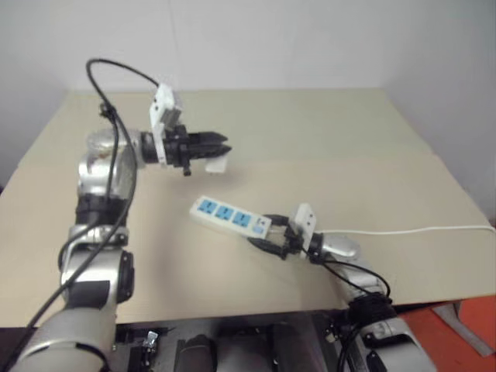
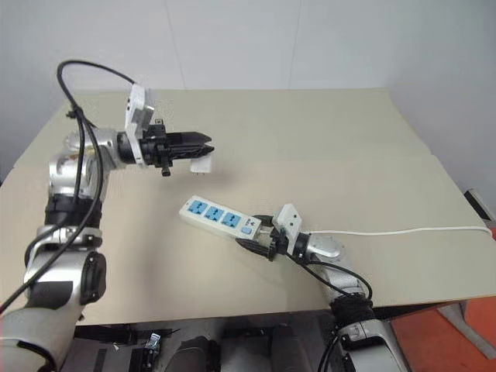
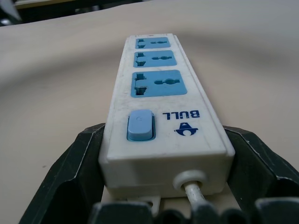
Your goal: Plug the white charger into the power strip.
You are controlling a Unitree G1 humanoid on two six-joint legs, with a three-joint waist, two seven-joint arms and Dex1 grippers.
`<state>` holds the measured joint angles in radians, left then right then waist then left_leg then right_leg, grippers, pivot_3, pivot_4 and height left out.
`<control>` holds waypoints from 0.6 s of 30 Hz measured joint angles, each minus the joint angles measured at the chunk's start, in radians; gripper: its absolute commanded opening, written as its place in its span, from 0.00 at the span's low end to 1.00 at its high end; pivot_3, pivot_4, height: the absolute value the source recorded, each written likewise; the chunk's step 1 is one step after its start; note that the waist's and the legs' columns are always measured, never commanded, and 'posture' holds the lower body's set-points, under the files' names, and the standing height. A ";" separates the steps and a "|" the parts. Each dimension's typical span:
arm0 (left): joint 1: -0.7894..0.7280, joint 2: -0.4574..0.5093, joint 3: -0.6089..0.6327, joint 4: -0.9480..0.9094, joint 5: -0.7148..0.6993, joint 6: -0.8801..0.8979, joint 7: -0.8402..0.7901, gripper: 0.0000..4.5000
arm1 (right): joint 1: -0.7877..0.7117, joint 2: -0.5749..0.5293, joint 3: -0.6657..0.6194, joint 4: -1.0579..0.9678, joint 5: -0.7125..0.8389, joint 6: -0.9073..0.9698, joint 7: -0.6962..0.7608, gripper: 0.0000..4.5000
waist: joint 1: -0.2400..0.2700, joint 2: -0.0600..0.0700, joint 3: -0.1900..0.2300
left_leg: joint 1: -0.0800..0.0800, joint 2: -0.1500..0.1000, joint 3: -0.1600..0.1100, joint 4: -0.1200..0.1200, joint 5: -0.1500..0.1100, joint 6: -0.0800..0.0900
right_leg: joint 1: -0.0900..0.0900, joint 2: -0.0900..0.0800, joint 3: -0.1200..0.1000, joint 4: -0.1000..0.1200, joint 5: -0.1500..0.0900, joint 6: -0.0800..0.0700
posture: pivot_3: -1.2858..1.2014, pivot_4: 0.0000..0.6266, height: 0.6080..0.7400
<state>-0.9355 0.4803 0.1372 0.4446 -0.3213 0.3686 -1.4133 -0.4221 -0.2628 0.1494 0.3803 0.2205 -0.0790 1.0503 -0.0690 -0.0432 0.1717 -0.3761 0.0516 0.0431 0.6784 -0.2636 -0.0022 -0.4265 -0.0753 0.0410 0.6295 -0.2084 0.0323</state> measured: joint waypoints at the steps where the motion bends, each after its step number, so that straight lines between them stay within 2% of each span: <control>1: 0.015 -0.004 0.002 -0.005 -0.031 0.010 -0.023 0.22 | -0.006 -0.002 0.000 0.012 0.000 -0.008 0.014 0.76 | 0.001 0.000 0.000 | 0.001 0.000 0.000 0.000 0.000 0.000 | 0.001 0.000 0.000 0.000 0.000 0.000 | 0.52 0.24 1.00; 5: 0.105 -0.016 0.012 -0.042 -0.164 0.074 -0.117 0.22 | -0.030 -0.001 0.004 0.068 -0.010 -0.058 0.064 0.76 | -0.003 0.000 0.000 | 0.003 0.000 0.000 0.000 0.000 0.000 | 0.003 0.000 0.000 0.000 0.000 0.000 | 0.52 0.24 1.00; 13: 0.184 -0.079 -0.046 -0.011 -0.191 -0.002 -0.179 0.22 | -0.032 0.013 0.004 0.080 -0.019 -0.077 0.066 0.76 | -0.002 0.000 0.000 | 0.004 0.000 0.000 0.000 0.000 0.000 | 0.004 0.000 0.001 0.000 0.000 0.000 | 0.52 0.24 1.00; 18: 0.185 -0.084 -0.152 0.057 -0.189 -0.127 -0.193 0.22 | -0.022 0.015 0.004 0.065 -0.023 -0.077 0.058 0.76 | -0.002 0.000 0.000 | 0.004 0.000 0.000 0.000 0.000 0.000 | 0.004 0.000 0.001 0.000 0.000 0.000 | 0.52 0.24 1.00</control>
<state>-0.7505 0.3959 -0.0148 0.5020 -0.5104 0.2417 -1.6058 -0.4438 -0.2479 0.1530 0.4456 0.1972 -0.1556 1.1079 -0.0710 -0.0433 0.1715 -0.3718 0.0514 0.0434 0.6781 -0.2636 -0.0022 -0.4230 -0.0749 0.0420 0.6291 -0.2085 0.0322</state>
